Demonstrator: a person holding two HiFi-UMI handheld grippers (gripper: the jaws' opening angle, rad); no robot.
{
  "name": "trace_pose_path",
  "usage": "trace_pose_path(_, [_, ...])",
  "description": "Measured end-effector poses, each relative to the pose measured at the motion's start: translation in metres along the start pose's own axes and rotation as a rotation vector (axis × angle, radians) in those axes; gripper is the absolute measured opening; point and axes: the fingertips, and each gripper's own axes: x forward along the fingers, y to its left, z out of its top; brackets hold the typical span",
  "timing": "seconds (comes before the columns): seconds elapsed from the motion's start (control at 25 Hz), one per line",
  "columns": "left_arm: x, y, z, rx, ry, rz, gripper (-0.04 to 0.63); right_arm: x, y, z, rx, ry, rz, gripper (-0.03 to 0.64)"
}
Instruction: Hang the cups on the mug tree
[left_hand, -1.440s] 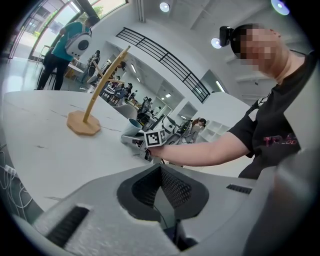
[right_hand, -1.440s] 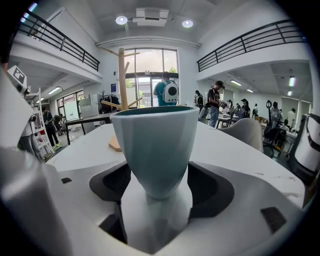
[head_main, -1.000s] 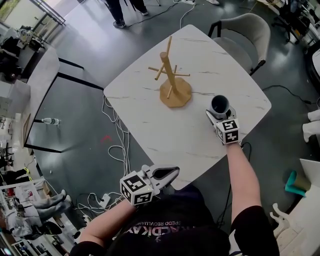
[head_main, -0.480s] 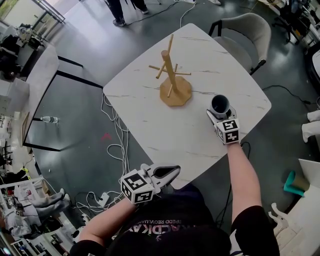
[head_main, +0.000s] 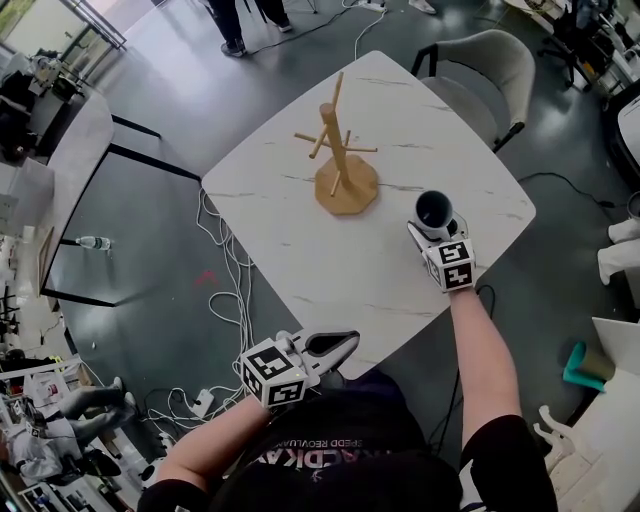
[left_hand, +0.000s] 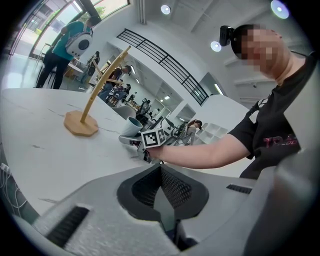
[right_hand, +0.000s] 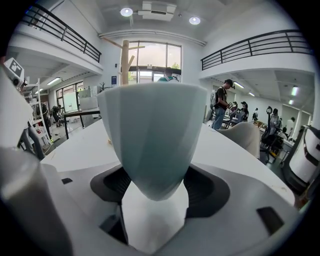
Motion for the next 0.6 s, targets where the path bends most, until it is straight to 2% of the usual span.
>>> trace_pose_path(0.6, [-0.012,-0.011,0.008,0.044,-0.020,-0.025,-0.003,-0.017,0.014,0.043,-0.043,-0.015,-0.044,0.324])
